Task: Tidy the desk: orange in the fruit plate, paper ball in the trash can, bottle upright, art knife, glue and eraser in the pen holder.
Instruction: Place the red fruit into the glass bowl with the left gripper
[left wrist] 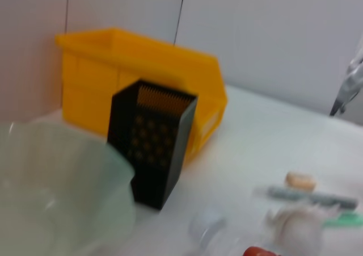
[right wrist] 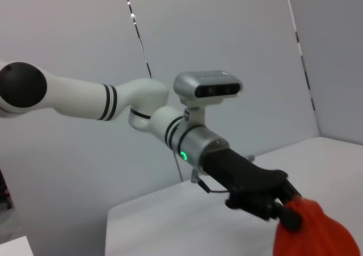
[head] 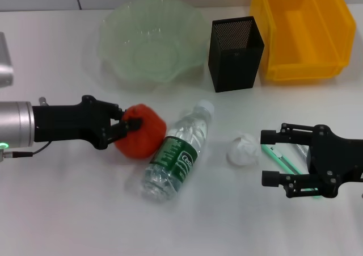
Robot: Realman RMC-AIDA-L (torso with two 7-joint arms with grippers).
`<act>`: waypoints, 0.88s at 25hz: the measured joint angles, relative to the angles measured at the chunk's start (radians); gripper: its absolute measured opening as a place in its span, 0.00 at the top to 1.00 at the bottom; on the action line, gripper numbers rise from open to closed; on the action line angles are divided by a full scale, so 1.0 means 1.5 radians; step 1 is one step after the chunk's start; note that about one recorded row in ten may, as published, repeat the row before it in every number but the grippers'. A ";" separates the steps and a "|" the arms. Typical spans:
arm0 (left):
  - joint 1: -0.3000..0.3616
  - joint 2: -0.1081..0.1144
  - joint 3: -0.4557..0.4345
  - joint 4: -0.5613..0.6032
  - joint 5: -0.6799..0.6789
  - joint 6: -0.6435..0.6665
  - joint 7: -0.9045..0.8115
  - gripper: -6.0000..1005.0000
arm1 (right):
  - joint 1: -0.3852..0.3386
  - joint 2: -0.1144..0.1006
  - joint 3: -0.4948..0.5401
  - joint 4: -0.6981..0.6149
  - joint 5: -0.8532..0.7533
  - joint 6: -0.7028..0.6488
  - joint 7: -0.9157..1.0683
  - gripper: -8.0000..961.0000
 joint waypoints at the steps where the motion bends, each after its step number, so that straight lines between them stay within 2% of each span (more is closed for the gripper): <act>1: 0.002 0.001 -0.001 0.001 -0.011 0.010 0.001 0.81 | 0.000 0.000 0.000 0.000 0.002 0.000 0.000 0.19; 2: 0.002 0.001 -0.001 0.001 -0.011 0.010 0.001 0.81 | 0.000 0.000 0.000 0.000 0.004 0.001 0.000 0.19; 3: 0.005 0.008 -0.024 0.005 -0.067 0.076 0.001 0.82 | 0.000 0.000 0.000 0.000 0.006 0.001 0.000 0.19; 4: 0.004 0.011 -0.038 0.006 -0.097 0.094 0.001 0.82 | -0.001 0.000 0.000 0.000 0.008 0.001 -0.001 0.19; 6: 0.004 0.011 -0.038 0.006 -0.097 0.094 0.001 0.83 | -0.002 0.000 0.000 0.000 0.013 0.001 -0.005 0.19; 7: 0.001 0.013 -0.057 0.006 -0.141 0.106 -0.004 0.84 | -0.002 0.000 0.000 0.001 0.017 0.002 -0.006 0.19; 8: -0.020 0.013 -0.076 0.005 -0.205 0.071 -0.011 0.85 | -0.002 0.000 0.000 0.007 0.021 0.002 -0.009 0.19; 10: -0.039 0.011 -0.078 0.001 -0.223 0.027 -0.012 0.86 | 0.001 -0.002 0.000 0.023 0.031 0.003 -0.014 0.20; 11: -0.047 0.010 -0.078 -0.001 -0.223 0.009 -0.013 0.87 | 0.002 -0.004 0.000 0.029 0.035 0.004 -0.016 0.20; 14: -0.097 0.000 -0.067 -0.029 -0.208 -0.144 -0.030 0.89 | 0.002 -0.004 0.003 0.037 0.050 0.005 -0.018 0.20; 18: -0.136 -0.001 -0.035 -0.085 -0.200 -0.300 -0.048 0.92 | -0.002 -0.002 0.007 0.053 0.058 0.005 -0.031 0.20; 22: -0.141 -0.005 -0.007 -0.095 -0.205 -0.350 -0.052 0.92 | -0.003 -0.003 0.008 0.080 0.062 0.009 -0.048 0.20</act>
